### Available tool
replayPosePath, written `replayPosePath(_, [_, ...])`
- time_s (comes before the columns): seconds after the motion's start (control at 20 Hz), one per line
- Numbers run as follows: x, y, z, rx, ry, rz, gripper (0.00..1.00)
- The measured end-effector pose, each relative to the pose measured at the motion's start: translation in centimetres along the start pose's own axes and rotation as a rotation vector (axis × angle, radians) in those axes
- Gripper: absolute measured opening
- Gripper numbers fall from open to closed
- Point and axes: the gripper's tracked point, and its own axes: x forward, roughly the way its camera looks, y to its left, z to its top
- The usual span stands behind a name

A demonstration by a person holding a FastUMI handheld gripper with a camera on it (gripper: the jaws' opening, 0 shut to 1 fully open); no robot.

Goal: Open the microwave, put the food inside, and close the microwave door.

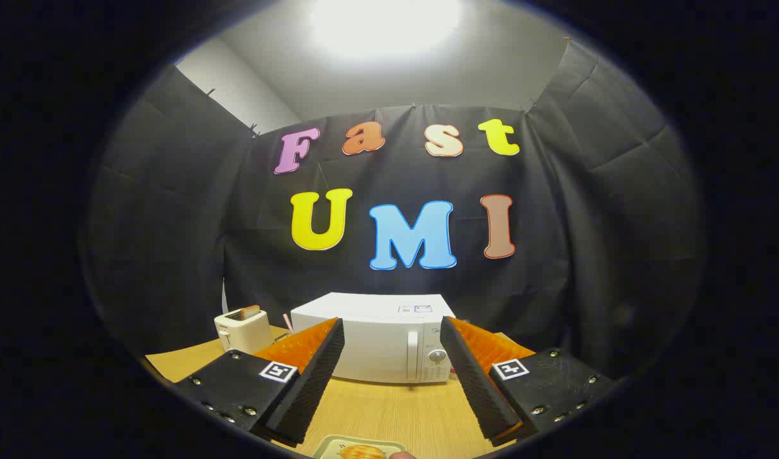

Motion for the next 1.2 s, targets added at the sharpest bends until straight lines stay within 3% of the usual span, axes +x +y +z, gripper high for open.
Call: replayPosePath(1.2, [3.0, 0.3, -2.1, -0.001, 0.045, 0.020, 0.96])
